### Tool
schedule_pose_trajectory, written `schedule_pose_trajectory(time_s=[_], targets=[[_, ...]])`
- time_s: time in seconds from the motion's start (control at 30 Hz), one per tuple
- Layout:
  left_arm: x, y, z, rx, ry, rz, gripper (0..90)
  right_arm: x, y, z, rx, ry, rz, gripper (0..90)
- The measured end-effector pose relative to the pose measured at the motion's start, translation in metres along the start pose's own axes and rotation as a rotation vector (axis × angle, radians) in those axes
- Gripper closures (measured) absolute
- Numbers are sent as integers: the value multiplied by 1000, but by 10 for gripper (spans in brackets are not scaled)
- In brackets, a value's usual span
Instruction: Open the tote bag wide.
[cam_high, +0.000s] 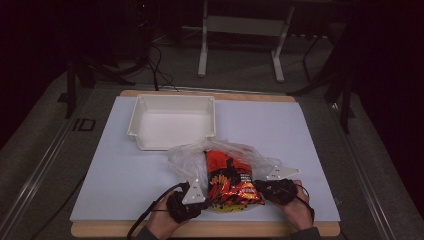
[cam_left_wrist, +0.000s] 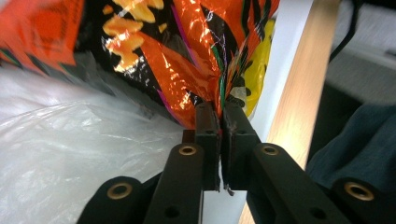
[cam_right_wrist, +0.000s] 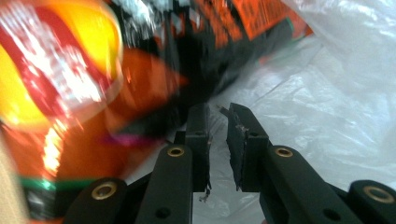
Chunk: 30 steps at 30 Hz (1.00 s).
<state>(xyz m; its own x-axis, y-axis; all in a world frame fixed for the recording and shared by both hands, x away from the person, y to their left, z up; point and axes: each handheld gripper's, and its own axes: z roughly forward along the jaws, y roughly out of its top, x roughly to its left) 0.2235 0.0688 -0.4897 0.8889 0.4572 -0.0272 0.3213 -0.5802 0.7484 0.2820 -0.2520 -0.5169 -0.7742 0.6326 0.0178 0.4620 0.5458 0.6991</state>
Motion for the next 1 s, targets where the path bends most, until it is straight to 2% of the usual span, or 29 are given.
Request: schedule_pose_trajectory(time_s=[0.1,0.23,0.33,0.37,0.47,0.57,0.73,0.87,1.0], targets=[[6,6,-10,-47,-19,-24,883,0,-2,2,6,3,1,777],[15,9,-18,-105,-46,-81,880,2,-4,9,27,-5,-14,769],[17,9,-20,-116,-49,-93,880,4,-4,10,28,-4,-31,767],[23,9,-24,-143,-69,-131,877,3,-4,11,34,-9,-33,764],[27,8,-29,-165,-72,-155,870,2,-5,10,29,-10,-32,764],[31,7,-33,-172,-65,-163,872,0,-6,8,34,-20,-31,764],[33,11,-40,-174,-49,-143,879,-1,-7,4,33,-37,-24,750],[35,18,-43,-187,-39,-135,879,3,-2,-3,5,-26,-45,698],[37,25,-46,-193,-27,-121,878,10,7,-15,-54,-4,-75,622]])
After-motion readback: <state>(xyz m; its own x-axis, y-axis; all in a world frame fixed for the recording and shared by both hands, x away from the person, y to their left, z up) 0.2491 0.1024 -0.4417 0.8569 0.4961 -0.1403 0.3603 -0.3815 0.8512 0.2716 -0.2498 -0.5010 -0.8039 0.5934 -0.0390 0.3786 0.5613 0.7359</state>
